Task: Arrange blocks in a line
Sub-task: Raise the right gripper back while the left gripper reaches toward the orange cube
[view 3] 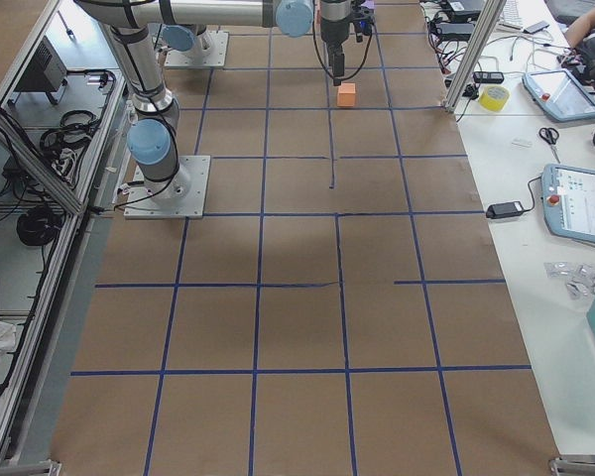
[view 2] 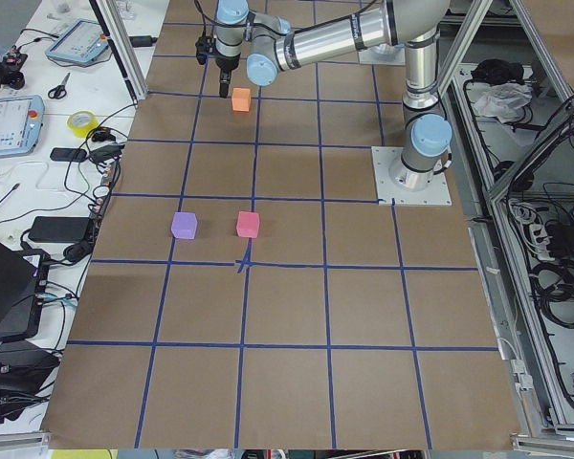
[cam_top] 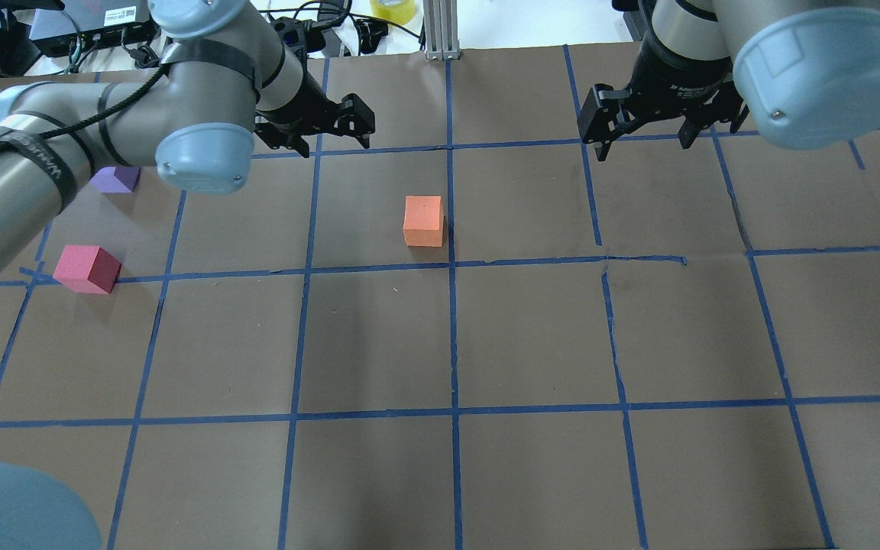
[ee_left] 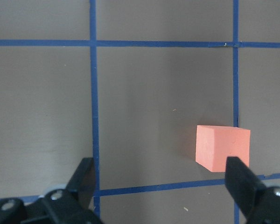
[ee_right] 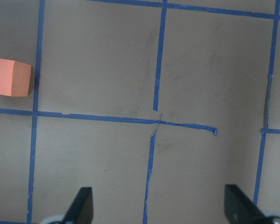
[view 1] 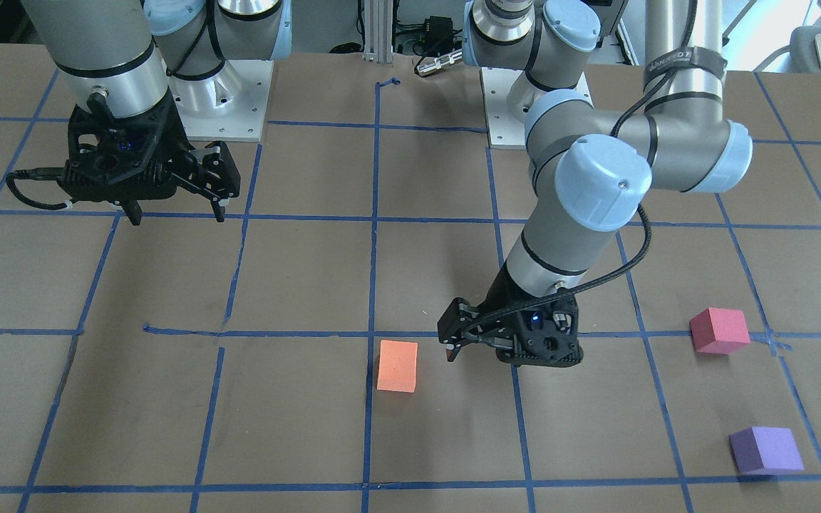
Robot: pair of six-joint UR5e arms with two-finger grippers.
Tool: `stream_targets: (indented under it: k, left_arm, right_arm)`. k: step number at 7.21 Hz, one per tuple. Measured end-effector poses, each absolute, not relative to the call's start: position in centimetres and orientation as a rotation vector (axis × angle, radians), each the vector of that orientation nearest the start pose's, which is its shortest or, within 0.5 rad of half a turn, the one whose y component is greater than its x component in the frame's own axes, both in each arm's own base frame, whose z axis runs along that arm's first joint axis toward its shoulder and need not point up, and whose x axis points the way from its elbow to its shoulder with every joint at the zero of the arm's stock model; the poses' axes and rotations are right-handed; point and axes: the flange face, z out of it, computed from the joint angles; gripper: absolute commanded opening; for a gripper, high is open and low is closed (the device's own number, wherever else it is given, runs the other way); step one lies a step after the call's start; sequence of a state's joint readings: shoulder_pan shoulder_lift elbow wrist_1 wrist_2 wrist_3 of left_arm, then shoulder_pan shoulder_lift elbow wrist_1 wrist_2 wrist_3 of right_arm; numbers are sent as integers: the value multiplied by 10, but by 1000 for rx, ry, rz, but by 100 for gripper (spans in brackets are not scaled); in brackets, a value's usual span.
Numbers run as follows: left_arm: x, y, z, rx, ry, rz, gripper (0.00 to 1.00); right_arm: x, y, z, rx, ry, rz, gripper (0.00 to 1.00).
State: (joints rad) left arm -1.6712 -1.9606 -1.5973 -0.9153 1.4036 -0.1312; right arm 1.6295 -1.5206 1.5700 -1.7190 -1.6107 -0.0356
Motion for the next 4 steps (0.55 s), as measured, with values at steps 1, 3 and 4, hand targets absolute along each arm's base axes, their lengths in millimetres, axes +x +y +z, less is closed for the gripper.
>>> stream_targets:
  k: [1, 3, 4]
  left_arm:
    - [-243, -625, 302, -20, 3330, -361, 100]
    - [-280, -628, 257, -53, 3347, -343, 100]
    - [-289, -626, 245, -54, 3349, -324, 100]
  right_arm:
    - [159, -504, 483, -150, 3173, -134, 100]
    - [157, -487, 488, -153, 3171, -41, 100]
    - [157, -483, 488, -153, 3172, -15, 100]
